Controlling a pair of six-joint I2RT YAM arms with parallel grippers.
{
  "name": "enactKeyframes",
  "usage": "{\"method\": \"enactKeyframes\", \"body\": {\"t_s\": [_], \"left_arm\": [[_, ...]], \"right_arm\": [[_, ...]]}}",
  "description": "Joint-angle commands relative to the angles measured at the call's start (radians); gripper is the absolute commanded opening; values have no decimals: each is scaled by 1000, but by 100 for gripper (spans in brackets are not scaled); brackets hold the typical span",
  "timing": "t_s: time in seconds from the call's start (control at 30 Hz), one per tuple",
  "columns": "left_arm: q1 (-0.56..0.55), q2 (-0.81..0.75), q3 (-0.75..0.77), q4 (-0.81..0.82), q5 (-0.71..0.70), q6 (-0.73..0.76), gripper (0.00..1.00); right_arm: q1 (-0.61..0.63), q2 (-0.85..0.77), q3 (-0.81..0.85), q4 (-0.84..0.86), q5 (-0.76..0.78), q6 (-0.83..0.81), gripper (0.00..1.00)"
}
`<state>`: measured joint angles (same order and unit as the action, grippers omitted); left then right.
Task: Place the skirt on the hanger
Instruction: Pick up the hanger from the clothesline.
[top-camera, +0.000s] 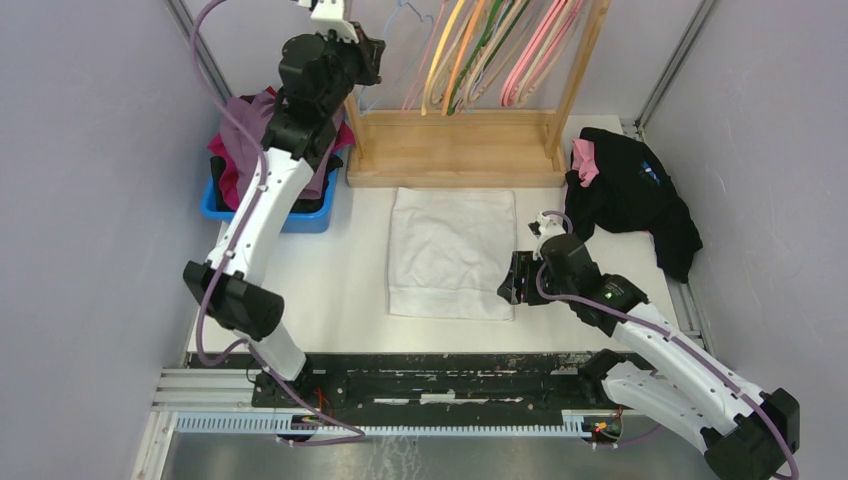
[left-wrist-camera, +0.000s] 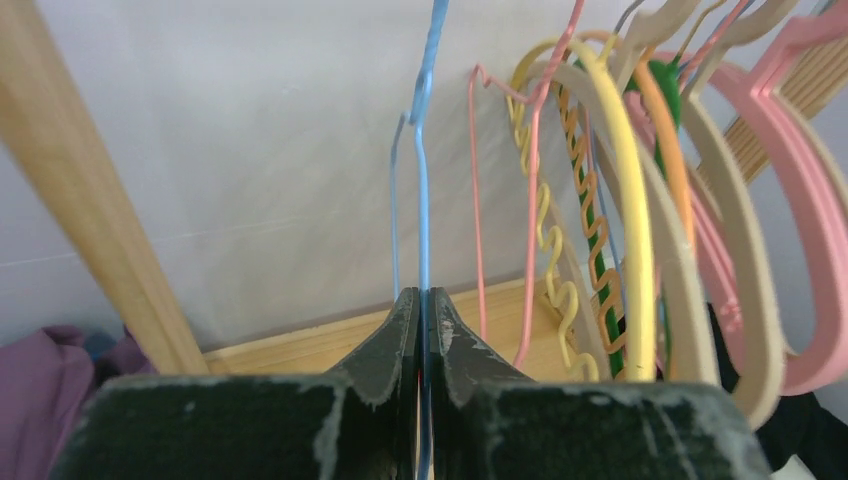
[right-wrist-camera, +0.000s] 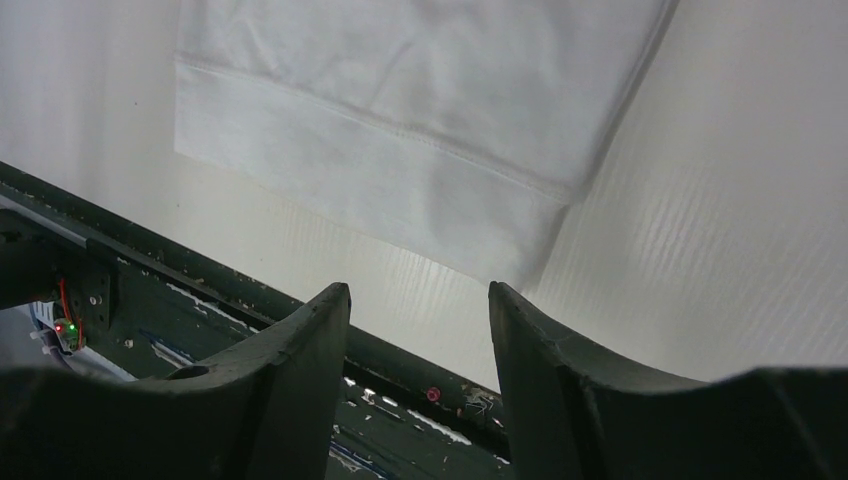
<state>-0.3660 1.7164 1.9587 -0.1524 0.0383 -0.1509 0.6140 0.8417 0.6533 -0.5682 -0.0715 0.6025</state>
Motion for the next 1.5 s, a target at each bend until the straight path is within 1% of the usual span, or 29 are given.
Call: {"method": "enactKeyframes", "body": {"t_s": [0.0, 0.07, 0.3, 0.4, 0.43, 0.73, 0.9, 1.03, 1.27, 1.4, 1.47], "left_arm": [[3, -142, -96, 100, -22, 60, 3], [4, -155, -98, 109, -16, 60, 3], [4, -104, 12, 97, 21, 62, 3], [4, -70, 90, 24, 14, 64, 3], [4, -79, 88, 11, 12, 67, 3], [4, -290, -162, 12, -99, 79, 3], [4, -406, -308, 10, -114, 25, 3], [4, -525, -430, 5, -94, -8, 3], [5, -738, -622, -112, -37, -98, 4], [5, -824, -702, -209, 31, -158, 4], [4, -871, -776, -228, 91, -200, 4]], "right_arm": [[2, -27, -15, 49, -7, 11, 60], [1, -27, -17, 50, -6, 11, 60], [1, -48, -36, 56, -13, 21, 60], [2, -56, -38, 52, -17, 22, 60], [2, -61, -37, 48, -13, 22, 60], [1, -71, -18, 24, -12, 3, 60], [2, -74, 2, 14, -22, -4, 60], [2, -90, 20, -8, -26, -17, 60], [2, -82, 65, -36, -64, -44, 61], [1, -76, 96, -65, -74, -65, 60], [2, -78, 116, -86, -73, -78, 61]]}}
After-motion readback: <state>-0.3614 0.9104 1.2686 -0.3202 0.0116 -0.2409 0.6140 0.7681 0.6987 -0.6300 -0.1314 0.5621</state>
